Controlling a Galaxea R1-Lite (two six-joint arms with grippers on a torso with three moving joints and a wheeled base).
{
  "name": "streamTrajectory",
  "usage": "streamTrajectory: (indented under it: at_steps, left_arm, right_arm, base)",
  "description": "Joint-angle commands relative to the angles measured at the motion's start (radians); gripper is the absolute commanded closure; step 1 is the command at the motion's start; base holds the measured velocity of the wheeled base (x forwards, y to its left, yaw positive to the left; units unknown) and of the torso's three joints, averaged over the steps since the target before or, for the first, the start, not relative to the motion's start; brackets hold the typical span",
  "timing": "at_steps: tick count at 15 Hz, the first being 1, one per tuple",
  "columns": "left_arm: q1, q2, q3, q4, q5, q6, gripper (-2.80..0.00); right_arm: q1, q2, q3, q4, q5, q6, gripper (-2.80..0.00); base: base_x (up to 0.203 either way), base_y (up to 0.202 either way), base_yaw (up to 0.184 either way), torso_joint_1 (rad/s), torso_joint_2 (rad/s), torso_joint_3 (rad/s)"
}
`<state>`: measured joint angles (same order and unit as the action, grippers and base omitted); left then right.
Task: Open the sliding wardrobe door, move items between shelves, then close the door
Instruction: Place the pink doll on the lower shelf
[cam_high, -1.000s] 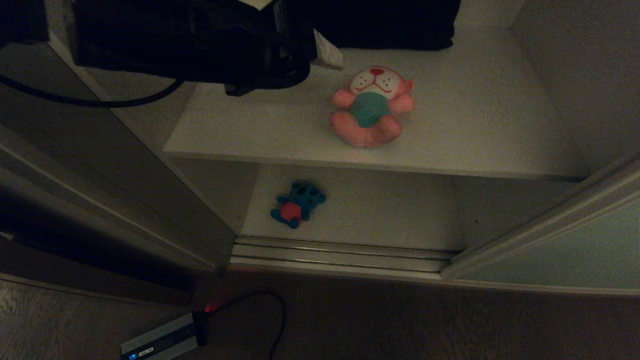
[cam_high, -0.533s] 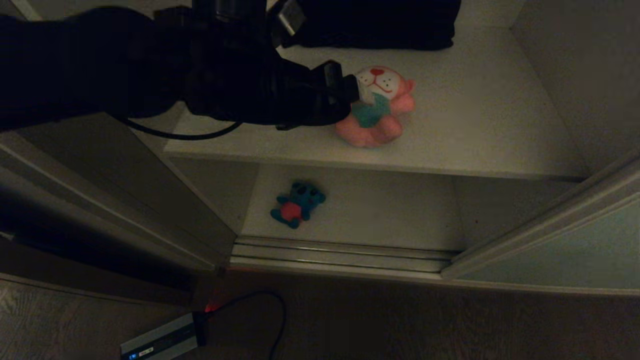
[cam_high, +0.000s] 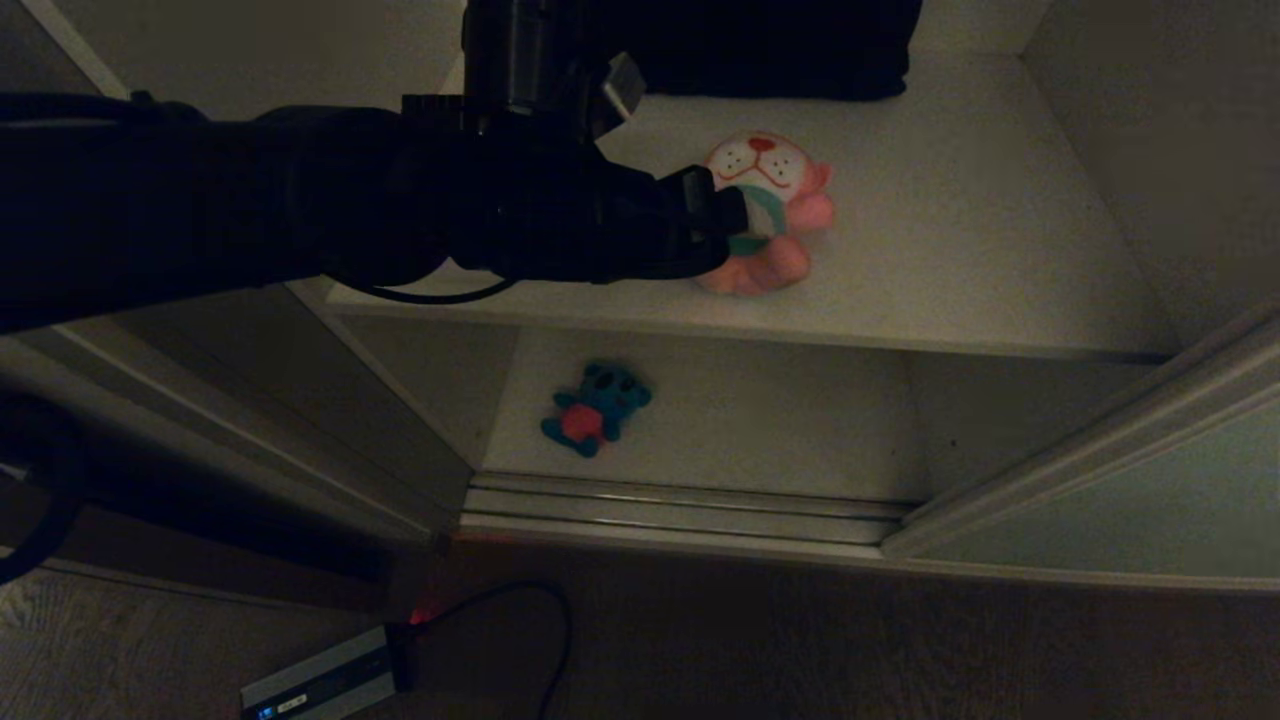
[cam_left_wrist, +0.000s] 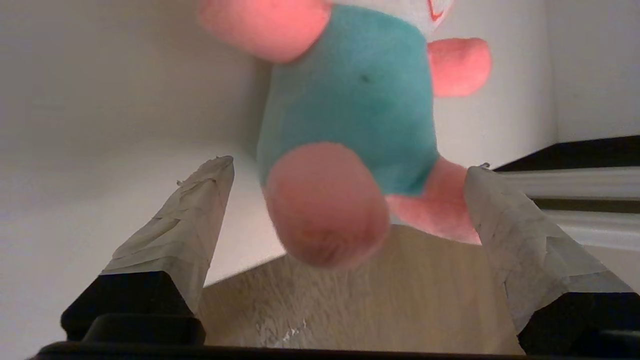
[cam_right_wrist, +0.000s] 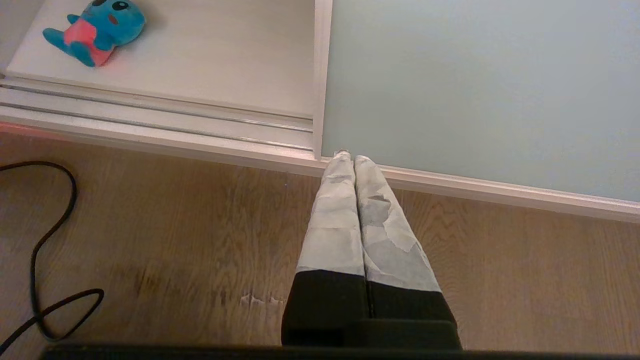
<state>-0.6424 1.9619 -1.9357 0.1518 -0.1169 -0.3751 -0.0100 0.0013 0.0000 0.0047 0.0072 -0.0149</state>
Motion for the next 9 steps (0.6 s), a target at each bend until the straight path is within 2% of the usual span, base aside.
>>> streamTrajectory:
  at_steps: [1,3,9]
  left_arm:
    - [0.0,0.015,0.001,-0.014,0.034,-0.003,0.0]
    - [0.0,0.026,0.0,-0.023,0.072,-0.001,0.0]
    - [-0.013,-0.025,0.001,-0.016,0.073,0.003,0.0]
  right_arm:
    - [0.001,0.0,0.005,0.0,0.0,0.0,0.0]
    - [0.0,0.0,0.003,0.0,0.0,0.0,0.0]
    - [0.001,0.0,0.005,0.0,0.0,0.0,0.0]
  base:
    - [0.0,0.0,0.0,0.0,0.0,0.0]
    - [0.0,0.0,0.0,0.0,0.0,0.0]
    - [0.0,0.0,0.0,0.0,0.0,0.0]
